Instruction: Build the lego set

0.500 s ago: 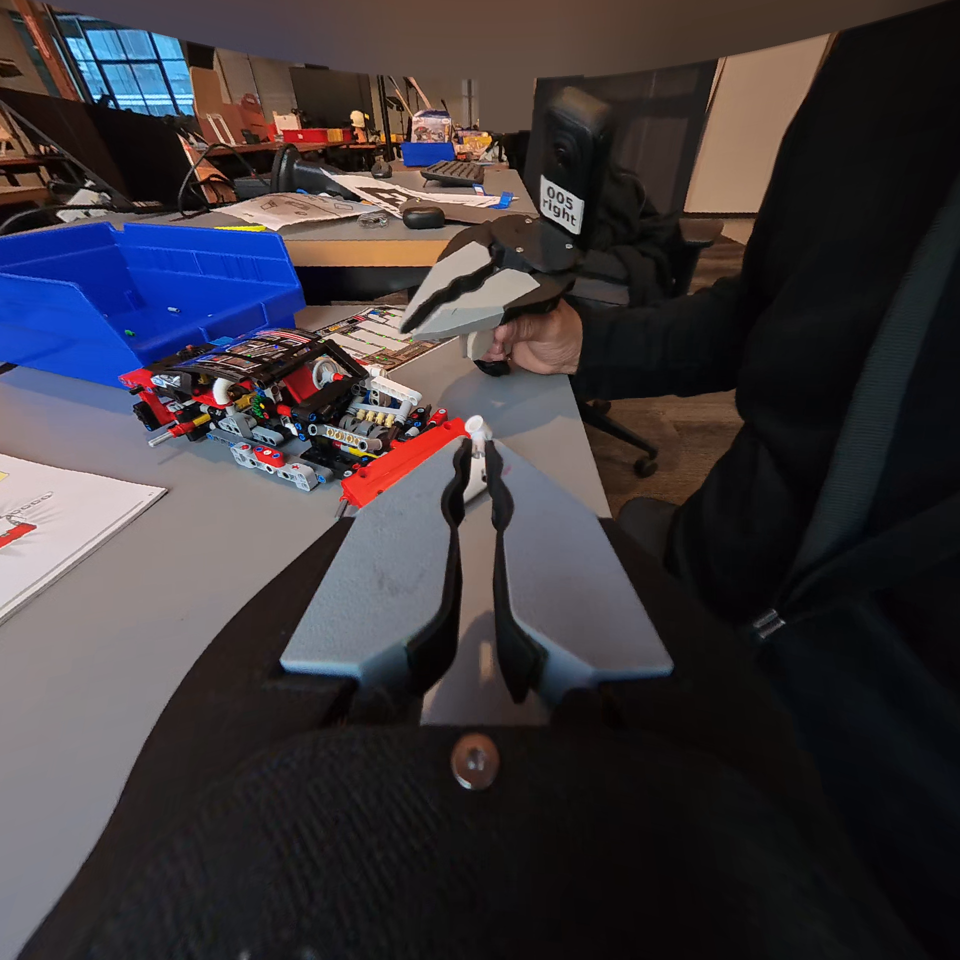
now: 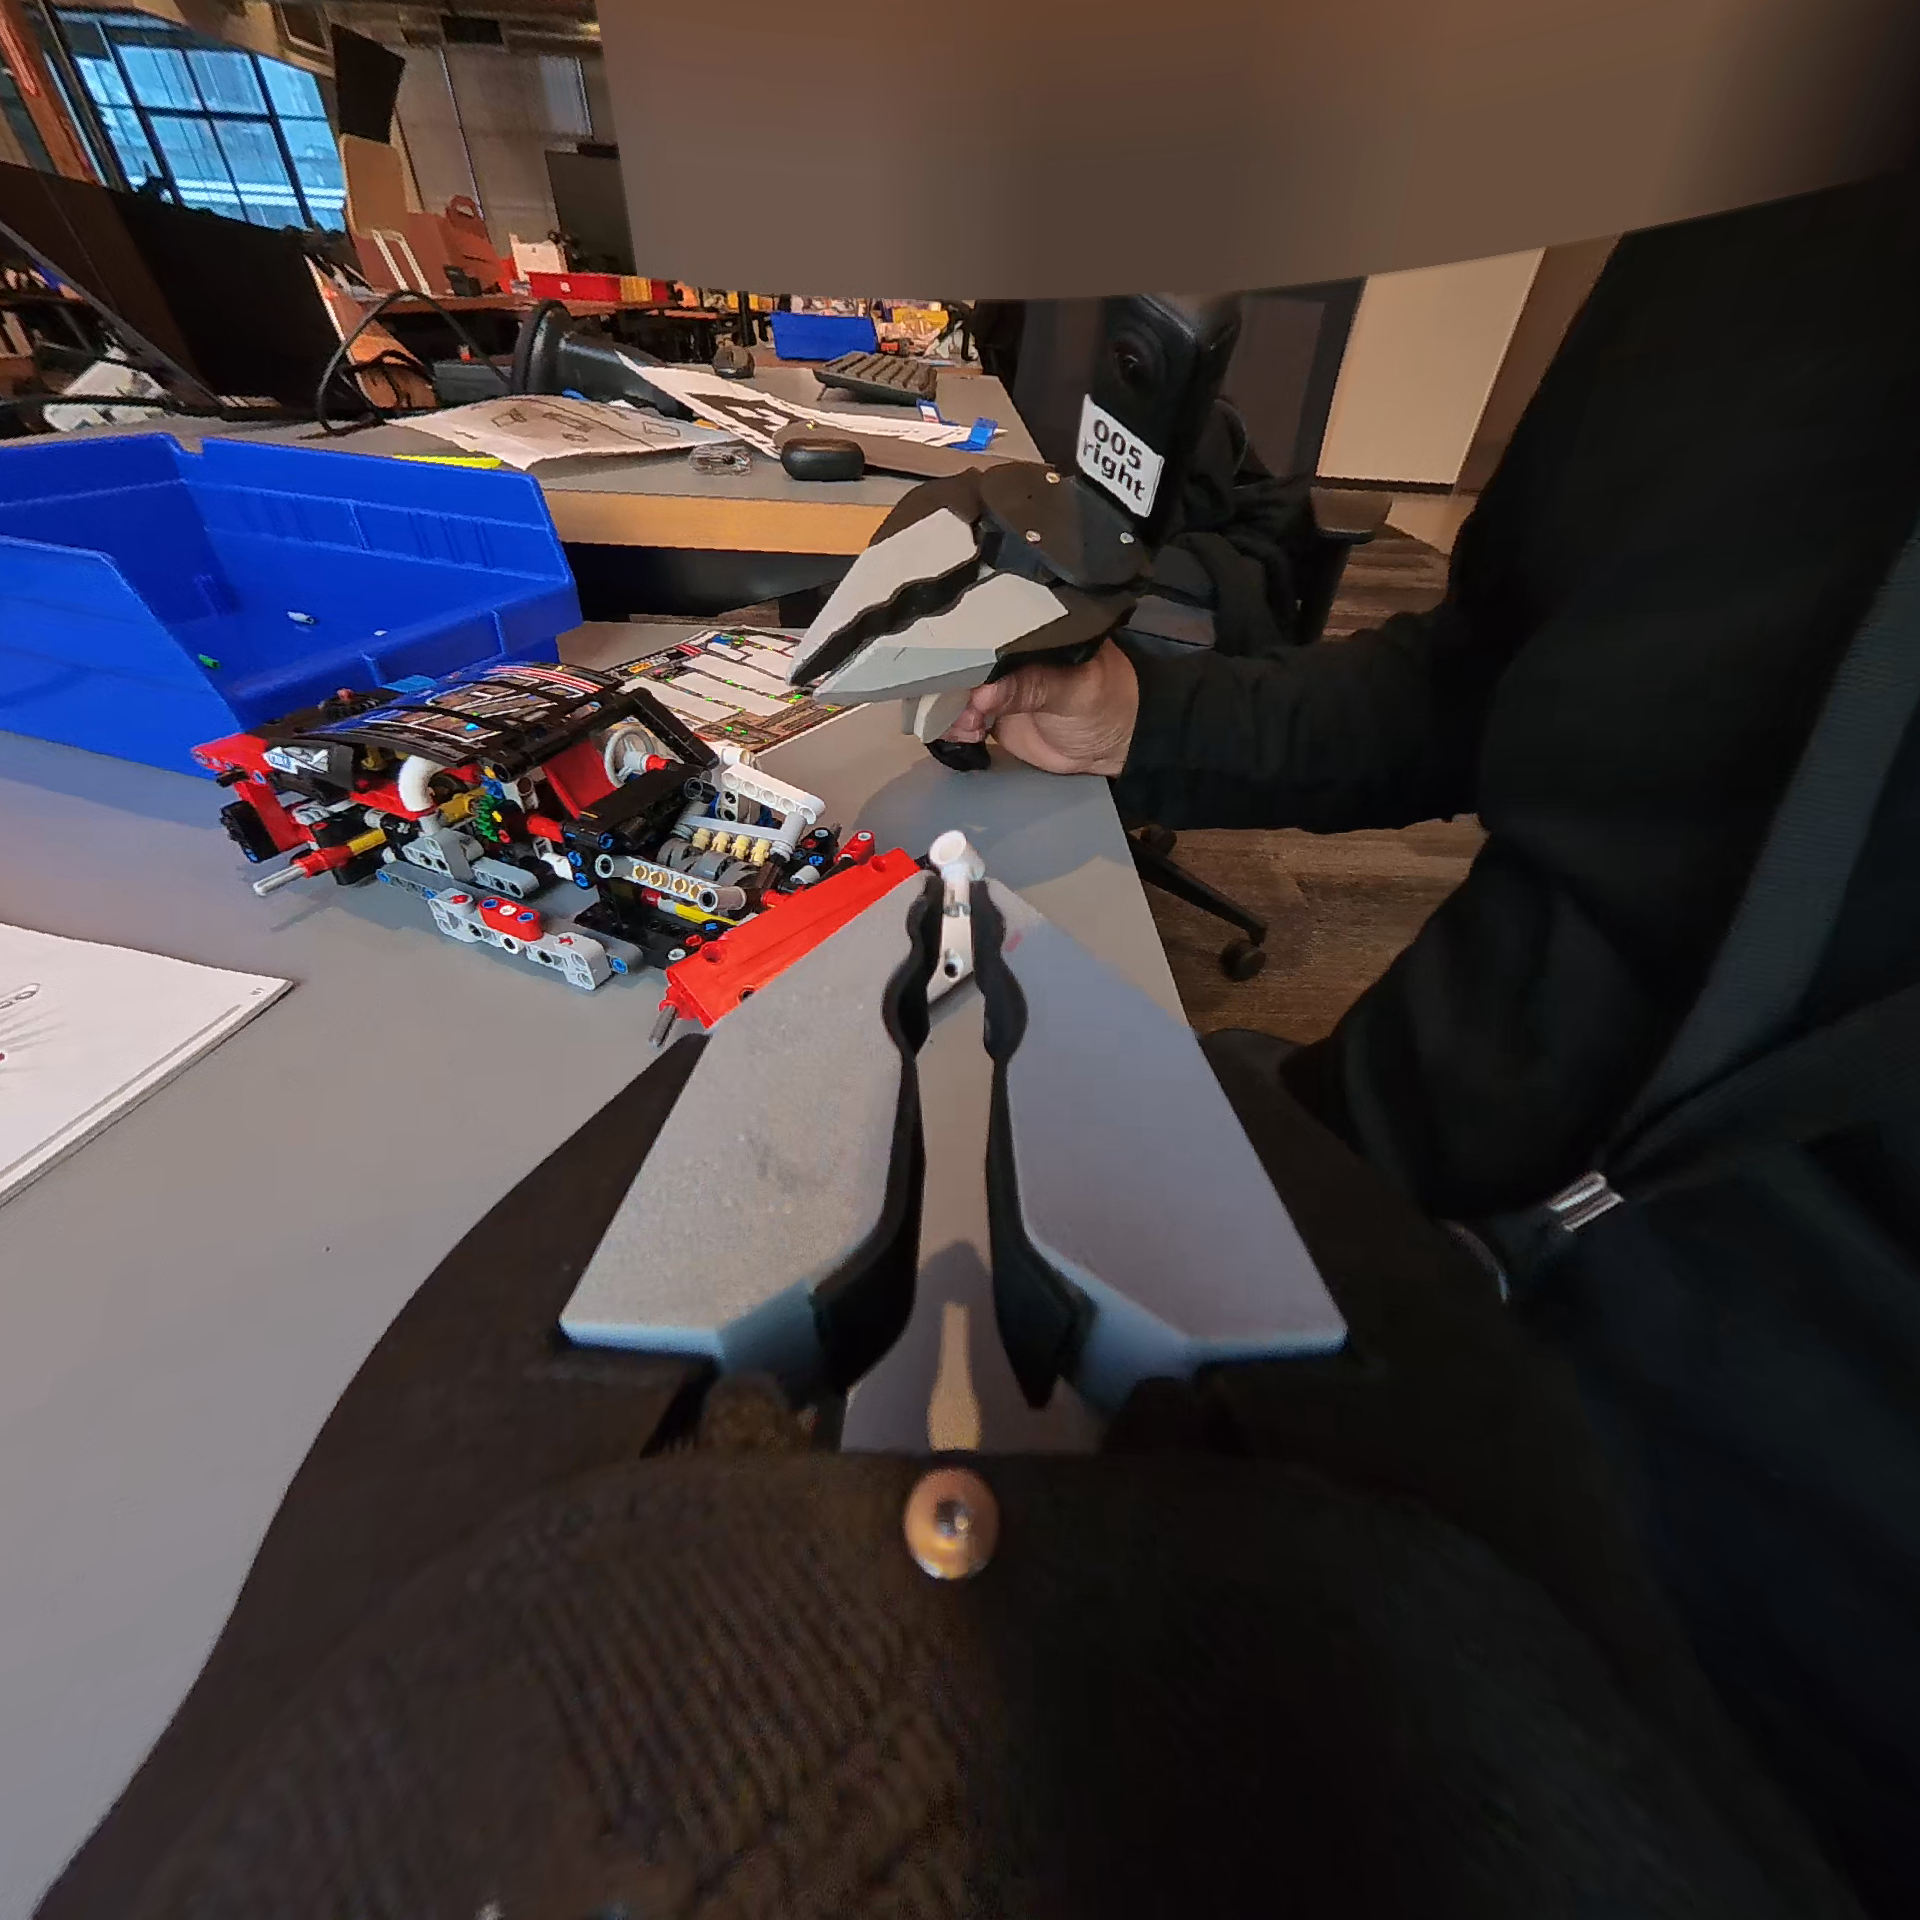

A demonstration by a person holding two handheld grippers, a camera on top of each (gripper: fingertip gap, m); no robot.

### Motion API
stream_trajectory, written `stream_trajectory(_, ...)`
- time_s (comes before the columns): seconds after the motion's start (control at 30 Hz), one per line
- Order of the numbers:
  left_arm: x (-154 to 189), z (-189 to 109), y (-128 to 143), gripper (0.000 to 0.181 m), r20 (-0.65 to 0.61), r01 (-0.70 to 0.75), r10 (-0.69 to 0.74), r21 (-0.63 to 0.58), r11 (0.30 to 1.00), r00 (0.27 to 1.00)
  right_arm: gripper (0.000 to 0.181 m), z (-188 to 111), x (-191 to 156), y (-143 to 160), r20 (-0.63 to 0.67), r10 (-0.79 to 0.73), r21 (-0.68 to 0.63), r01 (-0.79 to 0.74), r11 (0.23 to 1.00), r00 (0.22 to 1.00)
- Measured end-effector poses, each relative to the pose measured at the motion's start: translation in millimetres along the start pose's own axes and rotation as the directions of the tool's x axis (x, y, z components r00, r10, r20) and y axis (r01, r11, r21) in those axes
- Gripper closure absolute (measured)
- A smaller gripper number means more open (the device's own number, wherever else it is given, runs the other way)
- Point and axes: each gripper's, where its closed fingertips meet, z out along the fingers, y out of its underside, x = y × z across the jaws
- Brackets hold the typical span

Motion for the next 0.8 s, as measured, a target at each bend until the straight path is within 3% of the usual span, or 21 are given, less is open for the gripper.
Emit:
stream_trajectory(0.2,5,-1,-1,0.179,-0.065,0.026,-0.026,0.004,1.000,0.998,0.177,-1,-5,-3,0.034,0.010,0.018,-0.010,1.000,0.999)
stream_trajectory(0.27,4,2,0,0.179,-0.119,0.132,-0.133,-0.017,0.991,0.984,0.177,0,-14,-6,0.072,0.005,0.021,-0.007,1.000,0.997)
stream_trajectory(0.37,-3,11,6,0.179,-0.195,0.437,-0.444,-0.078,0.896,0.875,0.176,-1,-42,-18,0.145,-0.007,0.040,0.001,0.999,0.989)
stream_trajectory(0.43,2,21,12,0.179,-0.224,0.563,-0.580,-0.138,0.815,0.784,0.176,-1,-67,-24,0.191,-0.039,0.030,0.034,0.999,0.981)
stream_trajectory(0.57,25,40,10,0.179,-0.264,0.626,-0.662,-0.216,0.750,0.702,0.167,0,-103,-28,0.248,-0.159,-0.024,0.170,0.985,0.955)
stream_trajectory(0.8,48,58,5,0.179,-0.340,0.687,-0.759,-0.327,0.649,0.555,0.166,-11,-104,-43,0.217,-0.219,0.001,0.224,0.975,0.951)
